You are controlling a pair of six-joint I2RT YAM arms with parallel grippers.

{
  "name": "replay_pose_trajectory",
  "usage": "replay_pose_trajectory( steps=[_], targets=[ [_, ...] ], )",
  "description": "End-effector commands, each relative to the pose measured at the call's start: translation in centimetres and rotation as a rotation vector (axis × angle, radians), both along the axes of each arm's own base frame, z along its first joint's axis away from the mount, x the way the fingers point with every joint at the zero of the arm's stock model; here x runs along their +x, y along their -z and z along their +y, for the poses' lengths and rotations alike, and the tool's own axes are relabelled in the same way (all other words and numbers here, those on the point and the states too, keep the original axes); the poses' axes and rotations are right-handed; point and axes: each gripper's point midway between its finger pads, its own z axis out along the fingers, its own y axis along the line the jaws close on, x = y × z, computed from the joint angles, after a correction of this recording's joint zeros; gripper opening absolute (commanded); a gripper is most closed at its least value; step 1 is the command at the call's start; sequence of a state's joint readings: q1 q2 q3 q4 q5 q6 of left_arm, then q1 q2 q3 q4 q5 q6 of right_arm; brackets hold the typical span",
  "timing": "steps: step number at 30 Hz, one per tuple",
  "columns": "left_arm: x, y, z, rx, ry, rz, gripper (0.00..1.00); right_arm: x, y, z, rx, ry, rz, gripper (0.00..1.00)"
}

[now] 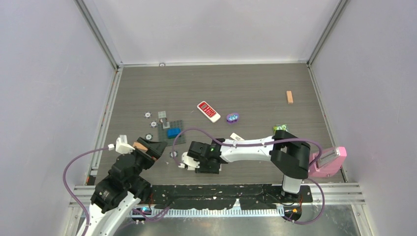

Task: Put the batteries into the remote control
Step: Place the remote control at the center of the board, then adjust the battery in the remote control.

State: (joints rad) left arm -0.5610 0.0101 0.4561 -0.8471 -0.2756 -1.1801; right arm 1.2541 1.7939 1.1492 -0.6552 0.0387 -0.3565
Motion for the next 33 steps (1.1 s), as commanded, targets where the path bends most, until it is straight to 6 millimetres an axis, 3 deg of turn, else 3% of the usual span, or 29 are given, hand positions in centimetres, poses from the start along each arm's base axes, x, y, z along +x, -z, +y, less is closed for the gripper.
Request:
replay_pose_trajectory(
  steps=[1, 10, 13, 16, 18, 20, 21, 23, 28, 33],
  targets=[
    [0.2, -2.8, -0.1, -0.017, 0.021, -0.111, 1.0, 0.3, -0.8, 0.4, 0.013, 0.022, 0.016, 0.45],
    [0.1, -3.7, -0.6, 0.046, 0.093, -0.192, 1.0, -0.1, -5.0, 1.5, 0.242, 0.125, 0.065, 0.5],
    [0.0, -3.3, -1.1, 0.049, 0.122, -0.179, 0.99, 0.8, -6.9, 1.8, 0.334, 0.209, 0.046, 0.51],
    [-0.3, -2.8, -1.7, 0.058, 0.162, -0.155, 0.98, 2.4, -7.9, 1.1, 0.399, 0.411, 0.011, 0.5],
    [-0.3, -2.1, -2.4, 0.077, 0.201, -0.113, 0.96, 3.5, -8.7, 0.6, 0.447, 0.593, -0.001, 0.43],
    [-0.6, -1.4, -3.4, 0.084, 0.261, -0.08, 0.94, 3.8, -9.2, 0.1, 0.492, 0.776, 0.019, 0.24],
    [-0.7, -1.0, -3.9, 0.087, 0.288, -0.063, 0.92, 3.4, -8.9, 0.1, 0.508, 0.894, 0.062, 0.13],
    [-1.0, -0.1, -5.1, 0.082, 0.357, -0.027, 0.88, 3.2, -8.4, -0.3, 0.532, 1.076, 0.086, 0.06],
    [-1.6, 2.7, -7.4, 0.056, 0.477, 0.068, 0.81, 1.5, -6.8, 0.0, 0.523, 1.293, 0.079, 0.05],
    [-1.9, 4.8, -7.7, 0.052, 0.492, 0.12, 0.78, 1.4, -5.6, 0.7, 0.494, 1.437, 0.034, 0.05]
  ],
)
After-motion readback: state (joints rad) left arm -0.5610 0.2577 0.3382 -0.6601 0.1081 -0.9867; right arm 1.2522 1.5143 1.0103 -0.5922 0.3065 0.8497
